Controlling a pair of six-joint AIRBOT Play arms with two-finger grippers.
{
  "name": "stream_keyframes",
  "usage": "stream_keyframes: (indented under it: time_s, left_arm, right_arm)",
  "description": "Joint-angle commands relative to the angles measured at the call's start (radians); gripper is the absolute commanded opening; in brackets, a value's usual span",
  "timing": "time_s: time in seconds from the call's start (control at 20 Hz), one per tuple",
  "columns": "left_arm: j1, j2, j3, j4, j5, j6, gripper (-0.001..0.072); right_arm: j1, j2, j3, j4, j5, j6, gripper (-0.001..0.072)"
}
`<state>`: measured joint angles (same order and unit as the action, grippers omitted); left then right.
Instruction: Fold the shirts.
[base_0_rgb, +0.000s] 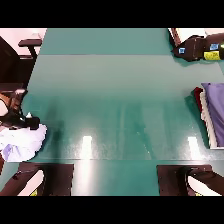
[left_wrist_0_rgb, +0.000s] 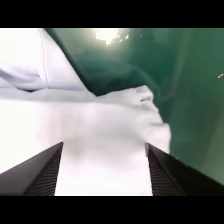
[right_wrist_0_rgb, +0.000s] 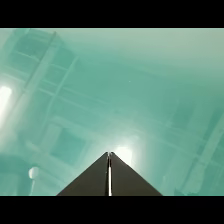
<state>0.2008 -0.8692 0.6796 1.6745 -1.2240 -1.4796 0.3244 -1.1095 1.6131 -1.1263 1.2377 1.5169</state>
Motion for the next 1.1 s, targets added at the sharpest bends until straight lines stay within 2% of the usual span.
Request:
stream_keyframes:
  time_s: [0.0, 0.05, 0.1, 0.15, 0.3, 0.5, 0.65, 0.75, 0.9, 1.05]
  left_arm:
    - [0.012, 0.001, -0.082, 0.028, 0.052, -0.042, 0.0602]
    - [0.012, 0.001, -0.074, 0.028, 0.039, -0.063, 0.0583]
    - [0.012, 0.001, -0.059, 0.027, 0.022, -0.075, 0.0261]
    - [0.012, 0.002, -0.035, 0.026, 0.002, -0.074, 0.0034]
    - [0.011, 0.004, 0.142, 0.014, -0.089, -0.076, 0.0023]
    - [-0.064, 0.005, 0.554, -0.116, -0.172, -0.074, 0.0022]
    - [-0.238, 0.005, 0.815, -0.228, -0.132, -0.089, 0.0021]
    - [-0.384, 0.005, 0.910, -0.219, -0.080, -0.120, 0.0020]
    - [-0.583, -0.008, 0.937, -0.162, -0.021, -0.157, 0.0019]
    - [-0.751, -0.106, 0.937, -0.106, -0.028, -0.174, 0.0020]
  right_arm:
    - [0.000, 0.000, 0.001, 0.000, -0.002, 0.000, 0.0020]
    - [0.000, 0.000, 0.001, 0.000, -0.006, 0.000, 0.0020]
    - [0.000, 0.000, 0.001, 0.000, -0.010, 0.000, 0.0020]
    - [0.000, 0.000, 0.001, 0.000, -0.013, 0.000, 0.0020]
    - [0.000, 0.012, 0.001, 0.001, -0.058, 0.000, 0.0020]
    - [0.000, 0.089, 0.001, 0.000, -0.190, 0.000, 0.0019]
    - [0.000, 0.140, 0.001, -0.001, -0.270, 0.000, 0.0019]
    - [0.000, 0.161, 0.001, -0.002, -0.308, 0.000, 0.0019]
    - [0.000, 0.168, 0.001, -0.003, -0.333, 0.000, 0.0019]
    - [0.000, 0.159, 0.001, -0.002, -0.329, 0.000, 0.0019]
